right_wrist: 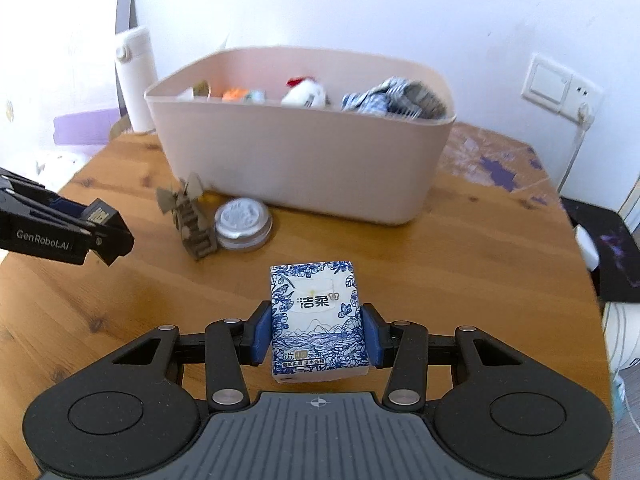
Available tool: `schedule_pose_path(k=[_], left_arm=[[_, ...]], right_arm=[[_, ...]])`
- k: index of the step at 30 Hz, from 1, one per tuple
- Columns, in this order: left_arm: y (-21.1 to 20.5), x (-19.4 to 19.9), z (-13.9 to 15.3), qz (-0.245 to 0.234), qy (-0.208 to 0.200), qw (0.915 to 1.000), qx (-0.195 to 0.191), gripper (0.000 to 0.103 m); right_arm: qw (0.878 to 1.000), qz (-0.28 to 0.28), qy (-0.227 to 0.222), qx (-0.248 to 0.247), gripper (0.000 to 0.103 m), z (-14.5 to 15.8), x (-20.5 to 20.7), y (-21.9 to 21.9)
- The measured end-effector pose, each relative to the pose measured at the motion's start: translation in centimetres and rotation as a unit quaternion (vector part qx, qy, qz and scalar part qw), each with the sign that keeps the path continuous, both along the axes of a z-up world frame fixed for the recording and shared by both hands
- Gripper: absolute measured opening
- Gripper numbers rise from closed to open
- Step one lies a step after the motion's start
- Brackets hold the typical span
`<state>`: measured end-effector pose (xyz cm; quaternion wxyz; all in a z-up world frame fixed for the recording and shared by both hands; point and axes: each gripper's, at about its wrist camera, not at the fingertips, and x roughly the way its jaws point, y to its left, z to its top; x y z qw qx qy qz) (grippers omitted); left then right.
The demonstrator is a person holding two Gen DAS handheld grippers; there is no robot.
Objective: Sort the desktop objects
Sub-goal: 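Lift the black cube and tissue pack and carry both over the basket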
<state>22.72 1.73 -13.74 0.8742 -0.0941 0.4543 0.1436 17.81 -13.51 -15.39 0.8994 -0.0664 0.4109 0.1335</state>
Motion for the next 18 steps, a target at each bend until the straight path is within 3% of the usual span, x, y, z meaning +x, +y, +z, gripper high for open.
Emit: schedule_pose_path(k=[18], left_arm=[[2.1,2.5,8.5,0.005,-0.091,0.9954,0.030,0.045]], right_arm=[[0.993,-0.016,-0.108,0.042,0.044,9.8,1.7,-3.3]])
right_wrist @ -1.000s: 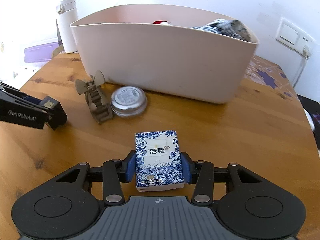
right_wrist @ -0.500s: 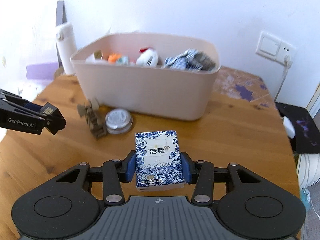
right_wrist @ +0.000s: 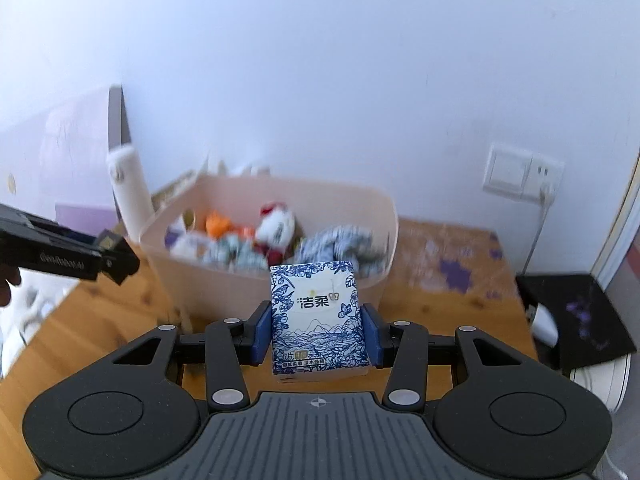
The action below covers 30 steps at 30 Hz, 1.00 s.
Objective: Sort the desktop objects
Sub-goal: 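Lift the black cube and tissue pack and carry both over the basket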
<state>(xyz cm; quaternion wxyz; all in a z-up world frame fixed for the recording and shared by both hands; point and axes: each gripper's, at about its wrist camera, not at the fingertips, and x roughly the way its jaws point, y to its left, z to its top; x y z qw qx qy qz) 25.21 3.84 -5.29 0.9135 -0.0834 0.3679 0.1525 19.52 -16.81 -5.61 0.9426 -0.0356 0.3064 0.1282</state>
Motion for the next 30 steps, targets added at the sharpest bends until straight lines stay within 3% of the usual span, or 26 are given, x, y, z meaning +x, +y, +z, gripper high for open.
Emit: schedule_pose_path(k=[8,16,20,30], left_arm=[[1.5,3.2,3.5,-0.005,-0.040,0.9987,0.032,0.045],[2.9,8.2,5.4,-0.008,-0.065,0.9963,0.057,0.045],[3.1,10.3,4.9,-0.002,-0.068,0.9956,0.064,0.045],[4.1,15.0,1.4,0.007,-0.016,0.9980,0.060,0.045]], right_arm=[[0.999,0.004,-0.046,0.003,0.044,3.3,3.0,-0.1],[0.998,0.005,-0.060,-0.002,0.044,4.2,7.3,0.4],[0.999,0.007,-0.053,-0.004,0.044,3.9,9.3,0.6],[1.000,0.012,-0.027,-0.011,0.044,2.0,13.6,1.8]])
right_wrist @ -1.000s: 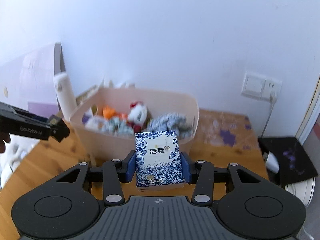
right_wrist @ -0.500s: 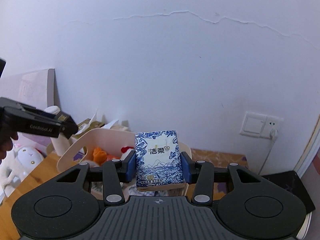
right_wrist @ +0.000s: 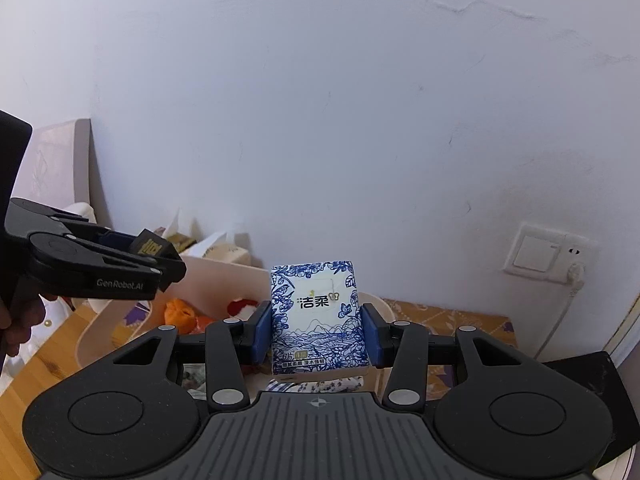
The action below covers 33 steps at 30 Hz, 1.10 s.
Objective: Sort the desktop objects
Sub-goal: 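Lift the black cube and tissue pack and carry both over the basket, then open both tools to drop the cube and tissue pack into the basket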
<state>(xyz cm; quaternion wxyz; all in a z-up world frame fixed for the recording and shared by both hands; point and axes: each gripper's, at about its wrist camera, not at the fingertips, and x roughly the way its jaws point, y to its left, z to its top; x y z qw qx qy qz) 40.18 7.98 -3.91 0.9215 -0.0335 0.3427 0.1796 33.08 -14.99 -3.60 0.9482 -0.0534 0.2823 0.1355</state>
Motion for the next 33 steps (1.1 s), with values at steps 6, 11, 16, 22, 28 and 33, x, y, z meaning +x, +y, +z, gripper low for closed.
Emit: schedule_pose_path(k=[6,11,16,22,28,33], left_arm=[[0.5,1.4,-1.9,0.002,0.031,0.9995,-0.008,0.045],[1.1,2.4,-3.4,0.005,0.061,0.9980,-0.017,0.045],[1.7,3.2,-4.6,0.008,0.101,0.9945,-0.026,0.045],[1.9,3.9,-5.8,0.003,0.131,0.9907,-0.038,0.045],[1.8,4.1,-6.4,0.005,0.143,0.9886,-0.048,0.046],[1.0,3.4,-4.9,0.014,0.131,0.9898,-0.055,0.067]], right_arm=[[1.000,0.012,0.025,-0.006,0.044,-1.7,1.8,0.8],[0.998,0.023,0.049,-0.011,0.044,-3.3,3.0,1.7],[0.997,0.030,0.072,-0.025,0.044,-4.9,3.9,2.4],[0.994,0.034,0.098,-0.042,0.044,-6.1,4.8,2.8],[0.993,0.027,0.106,-0.044,0.043,-6.7,5.2,2.6],[0.992,0.029,0.114,-0.037,0.058,-6.6,5.1,2.4]])
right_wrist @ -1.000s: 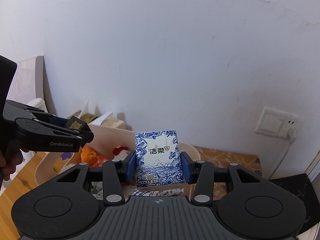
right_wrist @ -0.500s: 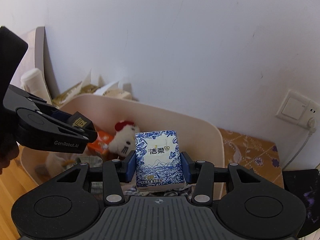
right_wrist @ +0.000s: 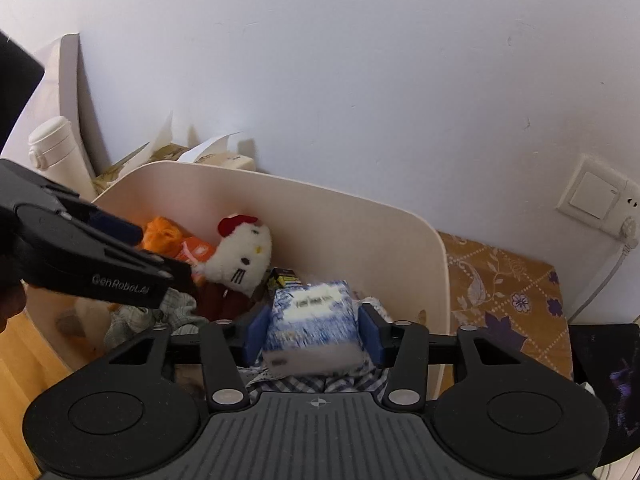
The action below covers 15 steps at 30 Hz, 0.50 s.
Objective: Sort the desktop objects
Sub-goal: 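Open both tools to drop the cube and tissue pack into the basket, then withdraw both tools from the basket back over the table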
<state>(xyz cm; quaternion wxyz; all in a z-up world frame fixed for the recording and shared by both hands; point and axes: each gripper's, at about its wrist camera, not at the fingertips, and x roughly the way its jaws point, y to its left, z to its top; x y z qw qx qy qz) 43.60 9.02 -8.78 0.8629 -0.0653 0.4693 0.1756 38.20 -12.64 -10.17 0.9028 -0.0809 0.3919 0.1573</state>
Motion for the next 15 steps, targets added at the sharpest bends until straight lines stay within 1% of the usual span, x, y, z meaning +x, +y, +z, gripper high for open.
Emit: schedule_pose_path(k=[1,3,4,6,7,8,10,15], left_arm=[[0.0,0.0,0.0,0.001,-0.001,1.0000,0.001,0.069],[-0.1,0.4,0.2,0.002,-0.001,1.0000,0.001,0.070],[-0.2,0.3,0.4,0.002,-0.001,1.0000,0.001,0.070],[-0.2,-0.2,0.7,0.008,-0.011,0.9999,0.006,0.070],[-0.4,-0.6,1.1,0.011,-0.021,0.9997,0.009,0.071],[-0.5,-0.9,1.3,0.012,-0.027,0.9995,0.010,0.075],[-0.7,-1.4,1.7,0.009,-0.035,0.9993,0.010,0.079],[-1.6,-2.9,2.9,0.002,-0.056,0.9983,0.015,0.079]], right_arm=[[1.000,-0.001,-0.002,-0.002,0.063,0.1,0.0,0.0],[1.000,-0.008,-0.006,-0.002,0.071,0.4,-0.3,-0.1],[1.000,-0.012,-0.009,0.000,0.077,0.6,-0.3,-0.2],[1.000,-0.021,-0.013,0.006,0.081,1.0,-0.7,-0.4],[0.999,-0.027,-0.014,0.008,0.087,1.4,-1.0,-0.6],[0.999,-0.035,-0.017,0.009,0.094,1.7,-1.3,-0.7],[0.998,-0.049,-0.030,0.008,0.098,2.2,-1.9,-0.9],[0.997,-0.059,-0.043,0.011,0.103,3.3,-3.4,-1.2]])
